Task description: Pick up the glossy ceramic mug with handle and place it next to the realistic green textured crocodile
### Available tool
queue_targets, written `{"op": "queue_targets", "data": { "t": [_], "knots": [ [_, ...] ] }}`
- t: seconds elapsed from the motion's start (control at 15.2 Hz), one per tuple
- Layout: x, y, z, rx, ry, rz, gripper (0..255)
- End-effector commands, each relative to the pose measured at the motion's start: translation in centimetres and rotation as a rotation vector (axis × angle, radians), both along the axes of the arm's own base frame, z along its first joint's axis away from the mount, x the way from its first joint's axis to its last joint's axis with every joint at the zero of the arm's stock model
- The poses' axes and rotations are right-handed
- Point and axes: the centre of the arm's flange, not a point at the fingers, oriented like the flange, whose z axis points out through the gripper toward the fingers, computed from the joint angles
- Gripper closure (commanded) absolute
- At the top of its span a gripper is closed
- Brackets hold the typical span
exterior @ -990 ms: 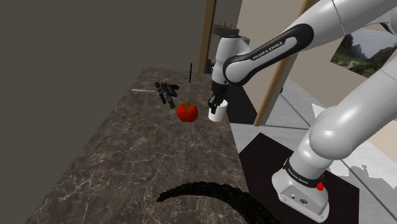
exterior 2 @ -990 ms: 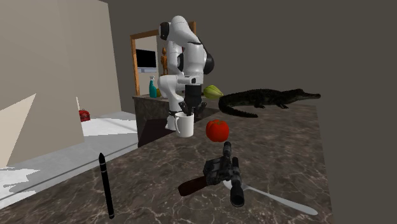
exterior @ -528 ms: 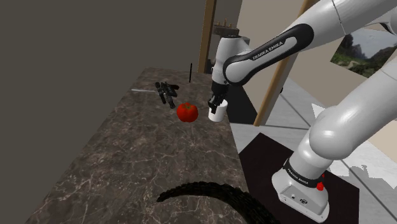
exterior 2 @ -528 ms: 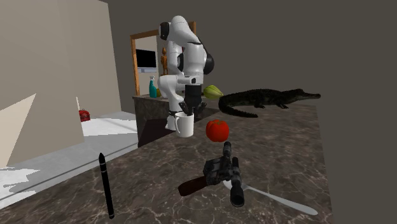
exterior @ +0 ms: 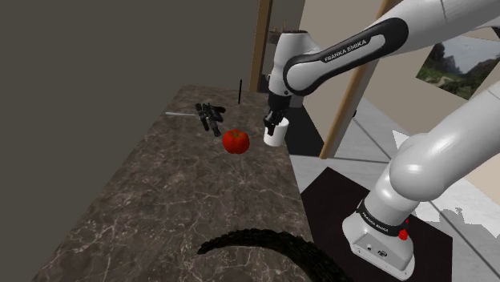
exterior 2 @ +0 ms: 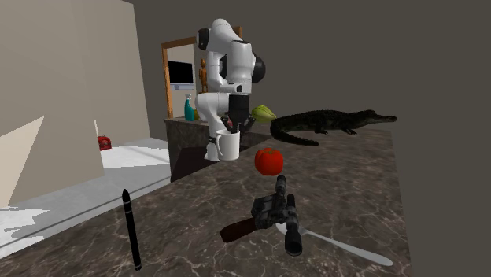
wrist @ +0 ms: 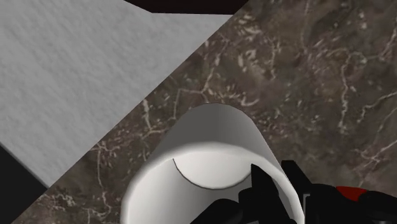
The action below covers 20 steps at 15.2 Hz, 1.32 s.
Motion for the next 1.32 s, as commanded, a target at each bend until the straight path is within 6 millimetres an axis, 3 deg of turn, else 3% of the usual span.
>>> {"op": "queue_targets", "data": {
  "t": [0.0,1.25],
  "knots": [
    [0.0,0.0,1.1,0.0,0.0,0.0,255],
    [0.0,0.0,11.2,0.0,0.0,0.0,255]
  ]
}}
